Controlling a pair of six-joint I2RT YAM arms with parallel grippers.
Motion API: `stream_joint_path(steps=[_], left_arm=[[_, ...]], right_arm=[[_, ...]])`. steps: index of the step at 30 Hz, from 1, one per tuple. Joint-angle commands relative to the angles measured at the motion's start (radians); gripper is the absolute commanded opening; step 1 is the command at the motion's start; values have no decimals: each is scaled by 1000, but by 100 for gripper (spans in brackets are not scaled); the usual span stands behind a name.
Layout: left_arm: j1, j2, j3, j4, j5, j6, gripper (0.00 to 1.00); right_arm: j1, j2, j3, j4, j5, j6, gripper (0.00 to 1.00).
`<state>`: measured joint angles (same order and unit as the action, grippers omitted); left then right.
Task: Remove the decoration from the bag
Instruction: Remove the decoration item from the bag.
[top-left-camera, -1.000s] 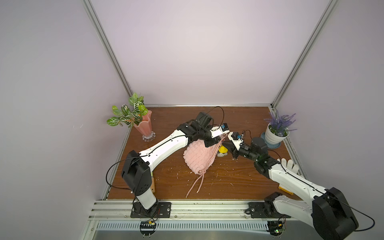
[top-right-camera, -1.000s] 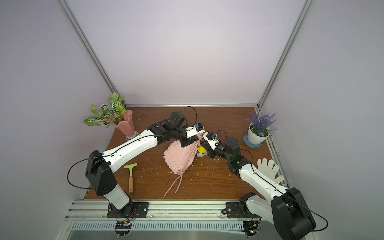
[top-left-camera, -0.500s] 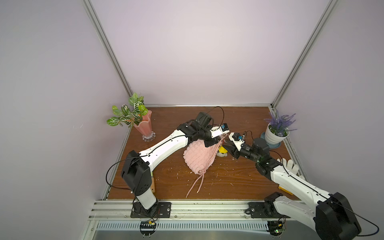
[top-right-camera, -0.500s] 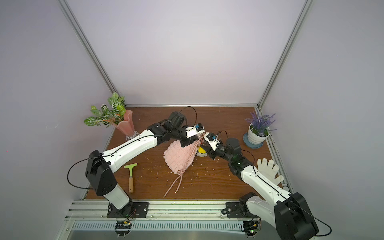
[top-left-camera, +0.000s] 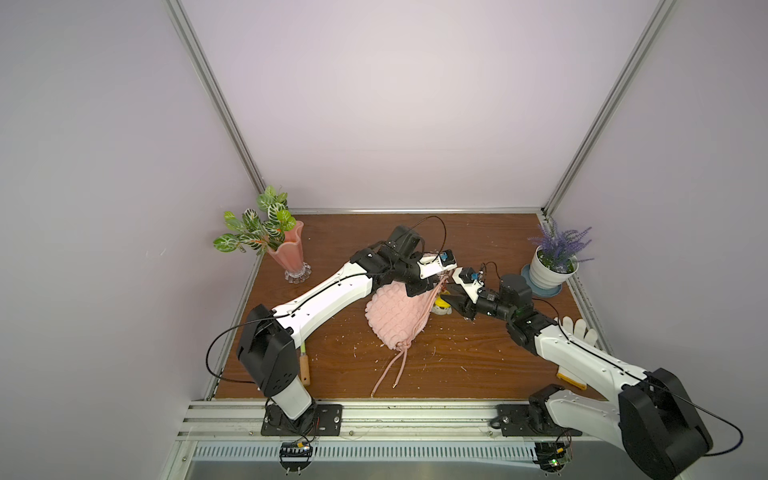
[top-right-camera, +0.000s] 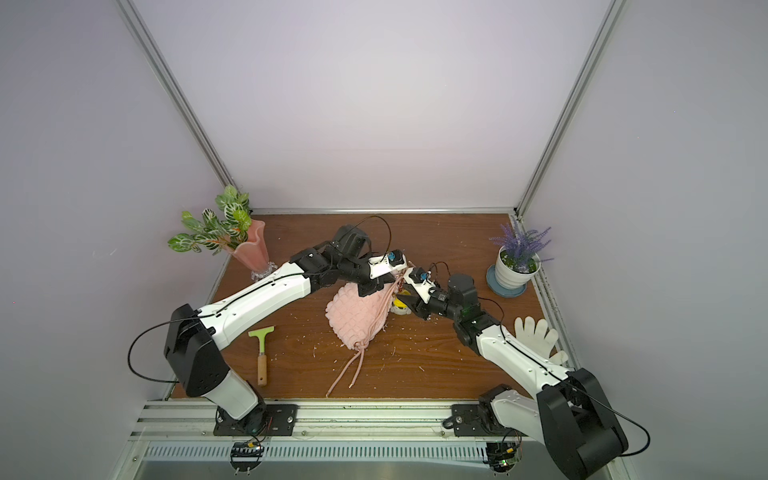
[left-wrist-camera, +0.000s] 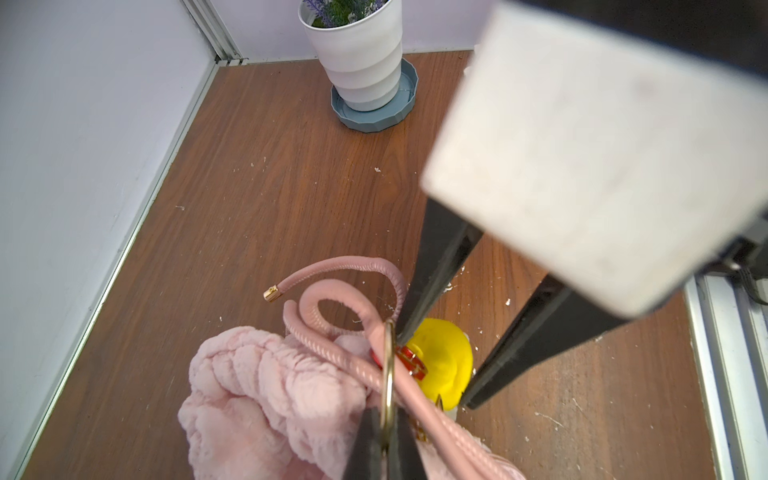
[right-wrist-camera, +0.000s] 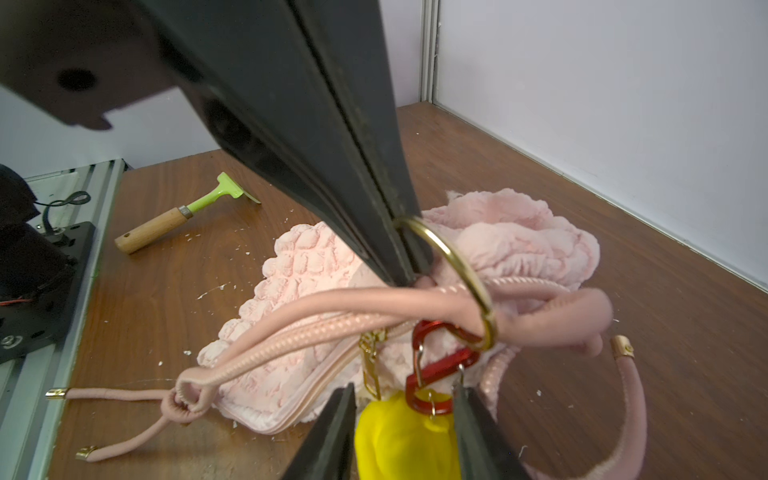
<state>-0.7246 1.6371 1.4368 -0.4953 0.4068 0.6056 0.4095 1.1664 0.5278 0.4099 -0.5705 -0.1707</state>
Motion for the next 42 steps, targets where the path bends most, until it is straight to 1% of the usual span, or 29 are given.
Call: stream_joint_path(steps=[1, 17, 24, 28, 39, 42], left_arm=[[11, -33, -7, 8, 35, 12, 0], [11, -22, -5, 8, 43, 9, 0], [11, -20, 5, 8, 46, 7, 0], [11, -23, 6, 8, 41, 8, 0], [11, -21, 8, 8, 44, 9, 0], [11, -18, 12, 8, 49, 9, 0]], right_arm=[[-5, 14, 39, 73, -63, 29, 43], [-17, 42, 25, 182, -123, 109, 42], [-22, 58, 0, 202, -105, 118, 42], [-51, 49, -14, 245, -113, 156, 43], [-57, 50, 11, 128, -158, 68, 44], [-57, 65, 17, 129, -166, 66, 45]])
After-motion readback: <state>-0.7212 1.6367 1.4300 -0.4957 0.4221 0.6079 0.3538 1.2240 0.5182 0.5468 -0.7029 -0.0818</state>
